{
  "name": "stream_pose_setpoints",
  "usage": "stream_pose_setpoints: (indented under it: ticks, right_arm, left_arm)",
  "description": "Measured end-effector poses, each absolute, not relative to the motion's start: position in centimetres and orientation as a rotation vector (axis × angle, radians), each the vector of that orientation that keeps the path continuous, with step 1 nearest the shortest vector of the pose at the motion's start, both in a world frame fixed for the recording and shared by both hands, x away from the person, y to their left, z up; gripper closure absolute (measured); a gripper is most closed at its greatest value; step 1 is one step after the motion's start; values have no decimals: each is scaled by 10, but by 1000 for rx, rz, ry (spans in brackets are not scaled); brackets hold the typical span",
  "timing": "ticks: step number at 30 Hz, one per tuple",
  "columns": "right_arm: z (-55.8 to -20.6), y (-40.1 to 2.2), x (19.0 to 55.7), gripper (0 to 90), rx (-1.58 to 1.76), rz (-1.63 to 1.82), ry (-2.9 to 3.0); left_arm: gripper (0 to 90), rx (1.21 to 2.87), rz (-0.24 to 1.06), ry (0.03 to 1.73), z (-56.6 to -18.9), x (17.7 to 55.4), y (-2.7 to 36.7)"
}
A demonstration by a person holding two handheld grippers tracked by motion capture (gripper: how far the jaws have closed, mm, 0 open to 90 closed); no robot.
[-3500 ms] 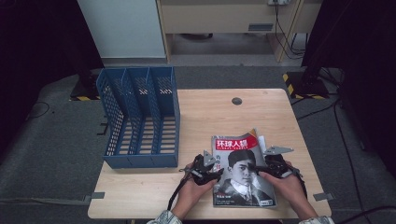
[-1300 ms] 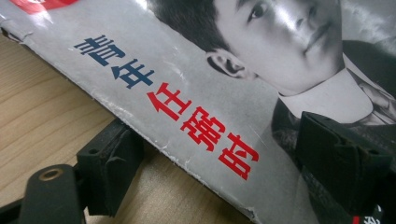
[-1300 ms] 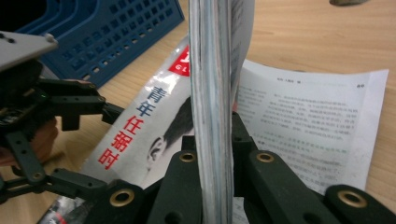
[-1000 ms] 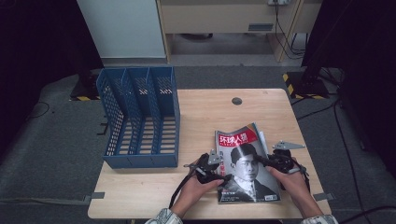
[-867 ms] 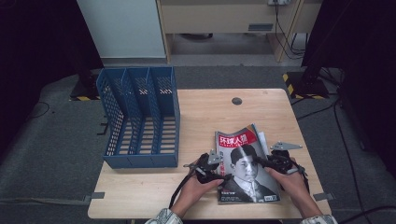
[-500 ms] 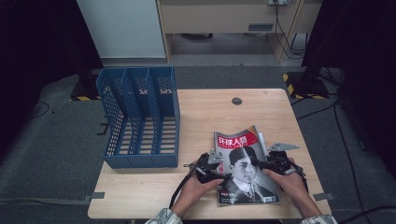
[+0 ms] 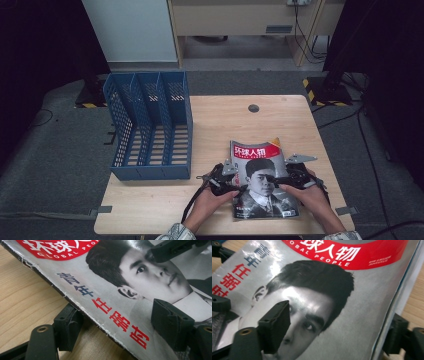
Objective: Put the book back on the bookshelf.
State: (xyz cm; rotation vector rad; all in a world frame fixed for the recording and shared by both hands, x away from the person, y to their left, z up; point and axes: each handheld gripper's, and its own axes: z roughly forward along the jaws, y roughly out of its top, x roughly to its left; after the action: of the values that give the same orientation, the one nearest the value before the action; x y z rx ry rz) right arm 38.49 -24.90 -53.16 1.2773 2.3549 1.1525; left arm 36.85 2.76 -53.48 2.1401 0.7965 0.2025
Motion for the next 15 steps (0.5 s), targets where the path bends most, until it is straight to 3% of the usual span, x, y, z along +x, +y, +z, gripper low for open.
stream_pose_setpoints:
  ticks: [4,11,15]
  right_arm:
    - [-531,-254,385,107,1321,1131,2316]
    - [-532,-263,384,270,1320,1113,2290]
    - [-534,-260,381,288,1276,1078,2278]
  left_arm:
    - [257,2136,195,799,-535,368,28]
    - [304,2130,210,803,-535,369,29]
    - [304,2128,214,782,-533,374,24]
